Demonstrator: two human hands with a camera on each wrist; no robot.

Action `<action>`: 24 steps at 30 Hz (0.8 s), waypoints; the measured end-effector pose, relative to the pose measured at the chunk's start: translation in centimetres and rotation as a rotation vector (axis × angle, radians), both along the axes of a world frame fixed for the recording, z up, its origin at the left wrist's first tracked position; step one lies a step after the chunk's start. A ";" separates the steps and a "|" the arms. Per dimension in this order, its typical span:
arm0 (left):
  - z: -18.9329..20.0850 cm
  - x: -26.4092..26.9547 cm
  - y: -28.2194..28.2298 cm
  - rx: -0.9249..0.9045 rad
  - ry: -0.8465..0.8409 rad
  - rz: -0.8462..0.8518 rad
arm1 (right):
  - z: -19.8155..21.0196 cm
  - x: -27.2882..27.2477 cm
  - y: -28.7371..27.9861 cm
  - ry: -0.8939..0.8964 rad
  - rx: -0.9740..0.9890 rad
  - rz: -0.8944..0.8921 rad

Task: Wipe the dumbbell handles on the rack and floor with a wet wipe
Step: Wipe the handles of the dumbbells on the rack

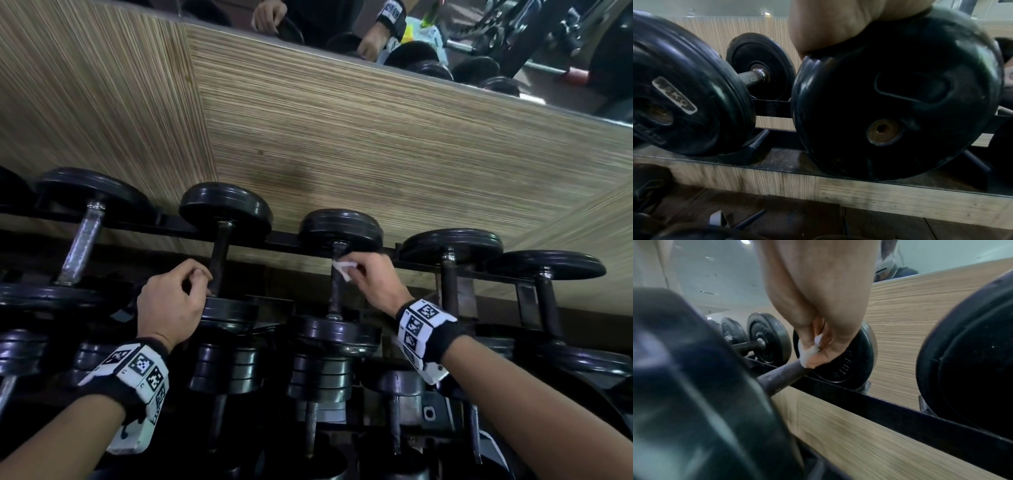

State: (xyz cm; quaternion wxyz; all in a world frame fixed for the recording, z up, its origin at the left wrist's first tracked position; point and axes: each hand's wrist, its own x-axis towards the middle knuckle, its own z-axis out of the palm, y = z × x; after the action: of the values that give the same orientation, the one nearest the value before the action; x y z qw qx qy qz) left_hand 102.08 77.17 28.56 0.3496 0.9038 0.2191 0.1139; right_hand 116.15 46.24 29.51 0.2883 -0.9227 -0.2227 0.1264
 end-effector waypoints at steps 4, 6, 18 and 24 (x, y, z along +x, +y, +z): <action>0.0 0.1 0.0 -0.001 -0.001 0.000 | 0.5 -2.0 -0.4 0.191 -0.084 0.163; 0.0 0.0 0.0 -0.004 -0.005 -0.006 | 0.9 -2.1 -0.5 0.295 -0.132 0.241; 0.0 -0.3 -0.2 -0.015 0.015 0.016 | 1.3 0.7 1.6 0.059 -0.159 0.115; -0.2 -0.4 0.0 0.001 0.041 0.022 | 0.5 -2.0 0.0 0.275 -0.235 0.387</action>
State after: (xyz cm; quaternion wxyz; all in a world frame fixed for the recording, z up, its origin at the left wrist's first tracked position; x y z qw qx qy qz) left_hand 101.70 77.13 28.38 0.3436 0.9035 0.2360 0.0993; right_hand 114.16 46.26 30.02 0.1772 -0.8642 -0.3376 0.3283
